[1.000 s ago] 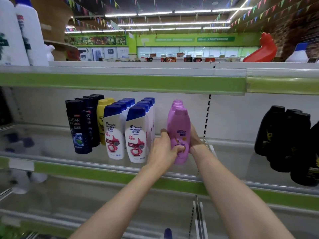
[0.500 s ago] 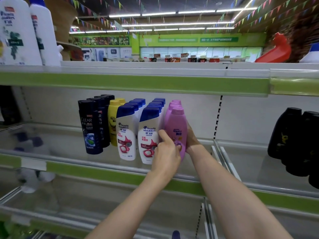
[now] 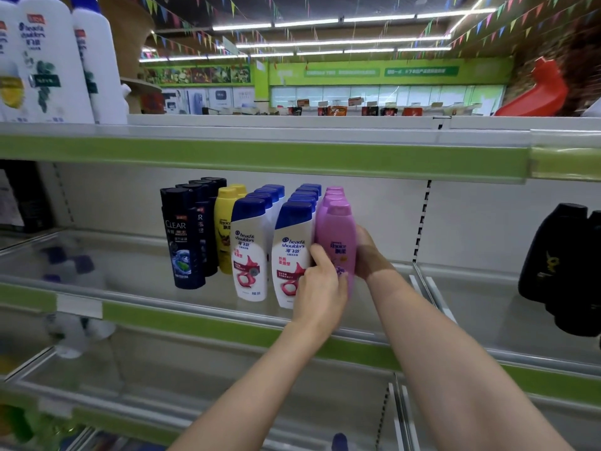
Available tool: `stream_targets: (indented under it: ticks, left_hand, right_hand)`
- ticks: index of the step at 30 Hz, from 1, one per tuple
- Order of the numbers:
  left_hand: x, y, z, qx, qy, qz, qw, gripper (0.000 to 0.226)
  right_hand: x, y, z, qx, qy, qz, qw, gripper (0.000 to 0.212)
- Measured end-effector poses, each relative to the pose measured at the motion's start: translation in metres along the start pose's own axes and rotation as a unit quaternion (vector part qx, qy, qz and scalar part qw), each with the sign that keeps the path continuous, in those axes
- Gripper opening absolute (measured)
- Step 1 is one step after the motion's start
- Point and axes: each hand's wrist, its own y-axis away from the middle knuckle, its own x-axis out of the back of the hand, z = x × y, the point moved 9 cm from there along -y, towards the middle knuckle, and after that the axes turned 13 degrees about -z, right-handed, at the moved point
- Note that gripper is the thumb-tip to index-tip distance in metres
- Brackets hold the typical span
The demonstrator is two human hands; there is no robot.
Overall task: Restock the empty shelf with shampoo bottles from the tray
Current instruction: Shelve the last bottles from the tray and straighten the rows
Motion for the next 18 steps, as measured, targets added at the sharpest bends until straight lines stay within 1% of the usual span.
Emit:
stream_targets:
  ticks: [1,5,8,9,11,13,15,17,18]
  left_hand:
    - [0.000,0.001,0.001,0.000,0.001,0.002,1.000,0.033]
    - [-0.002,0.002,-0.002,0.017,0.006,0.009,1.000,0.031]
    - [-0.004,0.004,-0.002,0.029,0.027,0.015,0.999,0.030]
    - [-0.005,0.006,-0.002,0.032,0.033,0.016,0.999,0.029]
    - [-0.003,0.012,0.000,0.032,0.045,0.023,0.998,0.023]
    - [0.001,0.018,0.003,0.027,0.061,0.038,0.997,0.017]
    - [0.005,0.022,0.005,0.033,0.071,0.051,0.996,0.017]
    - [0.009,0.026,0.006,0.054,0.085,0.057,0.993,0.021]
    - [0.011,0.028,0.007,0.061,0.089,0.061,0.992,0.026]
  right_hand:
    - [0.002,-0.002,0.001,-0.006,0.022,0.013,1.000,0.037]
    - [0.001,0.005,-0.001,-0.002,0.033,0.028,0.999,0.035]
    - [-0.003,0.018,-0.004,-0.002,0.044,0.009,0.999,0.034]
    - [-0.001,0.021,-0.006,0.001,0.058,0.014,0.998,0.034]
    - [0.007,0.026,-0.009,0.027,0.052,0.042,0.997,0.036]
    - [0.012,0.037,-0.010,0.038,0.016,0.094,0.995,0.049]
    - [0.011,0.046,-0.005,0.045,0.002,0.129,0.991,0.055]
    - [0.002,0.051,0.001,0.058,-0.012,0.129,0.990,0.053]
    - [-0.004,0.054,0.002,0.062,-0.019,0.124,0.990,0.056]
